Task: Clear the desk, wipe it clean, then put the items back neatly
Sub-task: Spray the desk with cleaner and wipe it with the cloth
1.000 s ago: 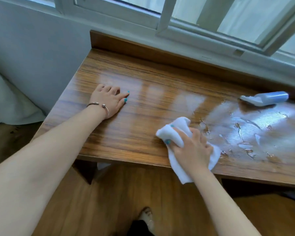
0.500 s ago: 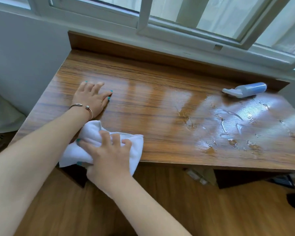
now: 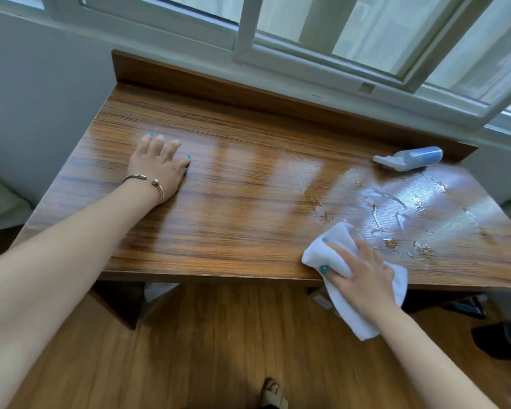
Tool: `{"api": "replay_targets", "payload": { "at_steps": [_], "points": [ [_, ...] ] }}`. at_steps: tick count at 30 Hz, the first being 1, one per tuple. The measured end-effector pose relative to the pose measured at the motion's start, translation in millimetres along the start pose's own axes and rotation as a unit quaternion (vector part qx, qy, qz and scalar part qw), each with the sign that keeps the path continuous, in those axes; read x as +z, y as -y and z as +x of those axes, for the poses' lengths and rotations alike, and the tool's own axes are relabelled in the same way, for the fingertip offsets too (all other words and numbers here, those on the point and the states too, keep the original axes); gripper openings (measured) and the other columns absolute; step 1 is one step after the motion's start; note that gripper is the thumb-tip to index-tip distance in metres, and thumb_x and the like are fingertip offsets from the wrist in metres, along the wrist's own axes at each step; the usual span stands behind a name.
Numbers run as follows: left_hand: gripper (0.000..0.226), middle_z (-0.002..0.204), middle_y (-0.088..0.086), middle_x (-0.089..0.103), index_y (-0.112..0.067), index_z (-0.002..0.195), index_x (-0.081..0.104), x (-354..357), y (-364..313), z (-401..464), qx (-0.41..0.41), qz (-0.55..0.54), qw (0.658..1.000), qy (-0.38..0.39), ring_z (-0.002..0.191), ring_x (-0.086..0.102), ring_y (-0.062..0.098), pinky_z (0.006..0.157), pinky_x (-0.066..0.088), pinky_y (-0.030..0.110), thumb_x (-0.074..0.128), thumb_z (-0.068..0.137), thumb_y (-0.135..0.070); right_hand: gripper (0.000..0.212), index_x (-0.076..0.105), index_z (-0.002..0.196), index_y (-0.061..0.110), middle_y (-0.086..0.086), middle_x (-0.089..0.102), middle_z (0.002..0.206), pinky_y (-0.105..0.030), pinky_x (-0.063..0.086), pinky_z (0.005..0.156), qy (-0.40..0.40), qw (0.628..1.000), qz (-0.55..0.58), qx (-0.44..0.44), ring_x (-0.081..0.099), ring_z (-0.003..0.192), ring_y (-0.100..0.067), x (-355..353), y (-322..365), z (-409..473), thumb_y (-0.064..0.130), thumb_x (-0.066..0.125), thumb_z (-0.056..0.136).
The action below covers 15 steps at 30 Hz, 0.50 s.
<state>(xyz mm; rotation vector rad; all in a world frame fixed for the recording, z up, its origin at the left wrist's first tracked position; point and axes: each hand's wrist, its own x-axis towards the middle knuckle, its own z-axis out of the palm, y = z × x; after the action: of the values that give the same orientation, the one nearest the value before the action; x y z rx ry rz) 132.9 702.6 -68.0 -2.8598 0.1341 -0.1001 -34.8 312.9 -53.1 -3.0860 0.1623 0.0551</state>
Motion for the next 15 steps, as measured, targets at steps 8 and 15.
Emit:
{"api": "replay_targets", "payload": {
  "at_steps": [8, 15],
  "points": [
    [0.04, 0.136, 0.006, 0.045, -0.022, 0.128, 0.055, -39, -125, 72, 0.034, -0.235, 0.971, -0.04, 0.126, 0.04, 0.028, 0.103, 0.031, 0.039, 0.037, 0.097, -0.039, 0.054, 0.051, 0.126, 0.053, 0.003, 0.052, 0.134, -0.05, 0.038, 0.089, -0.043, 0.965, 0.099, -0.241, 0.049, 0.118, -0.027, 16, -1, 67, 0.052, 0.059, 0.072],
    [0.027, 0.123, 0.005, 0.052, -0.021, 0.117, 0.058, -22, -166, 106, -0.087, -0.283, 0.953, -0.071, 0.118, 0.042, 0.028, 0.091, 0.031, 0.039, 0.046, 0.092, -0.023, 0.04, 0.058, 0.122, 0.056, 0.006, 0.046, 0.137, -0.05, 0.034, 0.098, -0.031, 0.974, 0.061, -0.217, 0.042, 0.122, -0.028, 5, 13, 266, 0.051, 0.057, 0.082]
  ]
}}
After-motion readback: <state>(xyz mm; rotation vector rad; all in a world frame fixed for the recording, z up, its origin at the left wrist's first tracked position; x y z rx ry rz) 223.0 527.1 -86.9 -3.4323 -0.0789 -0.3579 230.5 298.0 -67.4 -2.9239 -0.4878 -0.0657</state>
